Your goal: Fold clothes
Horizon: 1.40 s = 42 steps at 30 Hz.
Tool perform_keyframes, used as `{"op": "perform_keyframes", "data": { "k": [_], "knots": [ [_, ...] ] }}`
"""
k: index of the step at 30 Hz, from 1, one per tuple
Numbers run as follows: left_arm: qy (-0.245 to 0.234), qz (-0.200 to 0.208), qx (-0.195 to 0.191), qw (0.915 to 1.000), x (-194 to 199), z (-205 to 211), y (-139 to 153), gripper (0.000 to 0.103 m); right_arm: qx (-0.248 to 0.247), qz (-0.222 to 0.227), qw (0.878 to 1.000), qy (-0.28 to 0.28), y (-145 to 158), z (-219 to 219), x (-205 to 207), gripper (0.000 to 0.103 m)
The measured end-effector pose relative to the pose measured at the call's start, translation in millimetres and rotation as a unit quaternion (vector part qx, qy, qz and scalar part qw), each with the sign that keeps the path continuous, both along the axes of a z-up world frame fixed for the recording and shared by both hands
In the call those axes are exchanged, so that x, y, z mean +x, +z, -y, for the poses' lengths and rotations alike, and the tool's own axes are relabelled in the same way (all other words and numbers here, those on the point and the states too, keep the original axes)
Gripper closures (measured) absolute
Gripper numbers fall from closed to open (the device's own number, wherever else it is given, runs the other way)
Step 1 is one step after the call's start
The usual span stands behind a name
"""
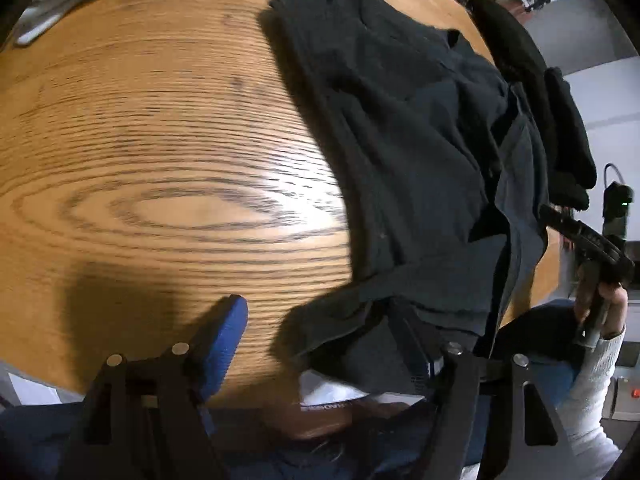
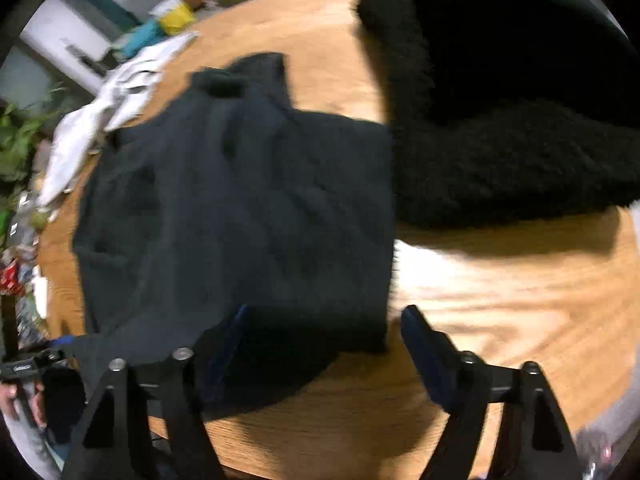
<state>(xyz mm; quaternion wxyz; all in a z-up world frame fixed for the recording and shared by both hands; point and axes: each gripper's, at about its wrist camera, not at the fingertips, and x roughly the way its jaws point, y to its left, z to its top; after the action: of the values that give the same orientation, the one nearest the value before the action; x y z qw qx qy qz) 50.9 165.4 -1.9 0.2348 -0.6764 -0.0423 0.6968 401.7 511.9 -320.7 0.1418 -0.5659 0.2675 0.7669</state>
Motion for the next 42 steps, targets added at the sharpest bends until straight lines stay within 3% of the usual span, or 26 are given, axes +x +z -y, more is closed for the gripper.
{"op": "perform_keyframes", "data": {
  "k": [3,5,7,8,9,13,18,19,20,21,22,23,24,25,26,28,29,30,31,35,37,39,42],
  "knots": [
    [-0.001,-0.011,-0.004,0.9999,-1,-13,-7,0.029,0.014,-0.026,0.999,0.028,13,9,-4,0.083],
    [0.011,-0.019,0.001,0.9997,-8,-18,-7,0.029,0.019,-0.044,0.998,0.032,27,13,-1,0.083],
    [0.023,-0.027,0.000,0.9994,-20,-22,-6,0.029,0.027,-0.062,0.998,0.015,41,9,4,0.052],
    [0.028,-0.031,-0.003,0.9991,-26,-24,-5,0.029,0.048,-0.067,0.997,-0.003,49,5,5,0.022],
    [0.032,-0.033,-0.008,0.9989,-32,-27,-6,0.029,0.078,-0.078,0.994,-0.022,59,1,4,0.014],
    [0.049,-0.035,-0.030,0.9977,-58,-38,-17,0.029,0.111,-0.097,0.989,-0.018,84,-5,-18,0.014],
    [0.030,-0.041,-0.026,0.9984,-71,-53,-39,0.029,0.110,-0.056,0.992,0.002,59,-9,-68,0.020],
    [0.023,-0.042,-0.024,0.9986,-72,-57,-45,0.022,0.129,-0.036,0.991,0.014,48,-8,-78,0.025],
    [0.016,-0.042,-0.022,0.9987,-73,-60,-50,0.022,0.145,-0.016,0.989,0.024,33,-5,-87,0.044],
    [0.008,-0.045,-0.015,0.9988,-73,-64,-55,0.022,0.149,0.008,0.988,0.046,18,-1,-92,0.093],
    [0.002,-0.048,-0.007,0.9988,-71,-67,-58,0.025,0.137,0.024,0.989,0.058,7,1,-94,0.099],
    [-0.005,-0.048,-0.001,0.9988,-70,-69,-60,0.062,0.116,0.008,0.991,0.071,14,4,-88,0.099],
    [-0.013,-0.049,0.003,0.9987,-69,-68,-59,0.091,0.093,-0.016,0.992,0.085,25,8,-81,0.100],
    [-0.022,-0.049,0.007,0.9985,-68,-67,-59,0.096,0.070,-0.039,0.992,0.099,36,13,-75,0.100],
    [-0.030,-0.050,0.012,0.9982,-67,-67,-58,0.096,0.047,-0.063,0.990,0.113,47,17,-68,0.099],
    [-0.037,-0.060,0.026,0.9972,-68,-64,-54,0.096,-0.009,-0.136,0.974,0.180,77,37,-51,0.081],
    [-0.038,-0.066,0.034,0.9965,-69,-62,-52,0.095,-0.009,-0.156,0.971,0.180,85,40,-48,0.044],
    [-0.038,-0.072,0.035,0.9961,-73,-63,-52,0.093,-0.002,-0.172,0.970,0.171,91,41,-47,0.016],
    [-0.037,-0.077,0.024,0.9961,-78,-66,-56,0.088,0.015,-0.162,0.975,0.152,90,32,-55,0.011],
    [-0.006,-0.086,-0.029,0.9958,-94,-68,-80,0.049,0.093,-0.096,0.989,0.067,77,-10,-98,0.018],
    [0.020,-0.083,-0.044,0.9954,-104,-62,-91,0.044,0.089,-0.051,0.994,0.029,54,-42,-122,0.031],
    [0.048,-0.080,-0.051,0.9944,-116,-56,-102,0.039,0.053,-0.024,0.998,0.011,30,-62,-139,0.053],
    [0.065,-0.052,-0.026,0.9962,-133,-58,-125,0.036,0.001,-0.029,1.000,-0.003,7,-78,-151,0.052]
  ]
}}
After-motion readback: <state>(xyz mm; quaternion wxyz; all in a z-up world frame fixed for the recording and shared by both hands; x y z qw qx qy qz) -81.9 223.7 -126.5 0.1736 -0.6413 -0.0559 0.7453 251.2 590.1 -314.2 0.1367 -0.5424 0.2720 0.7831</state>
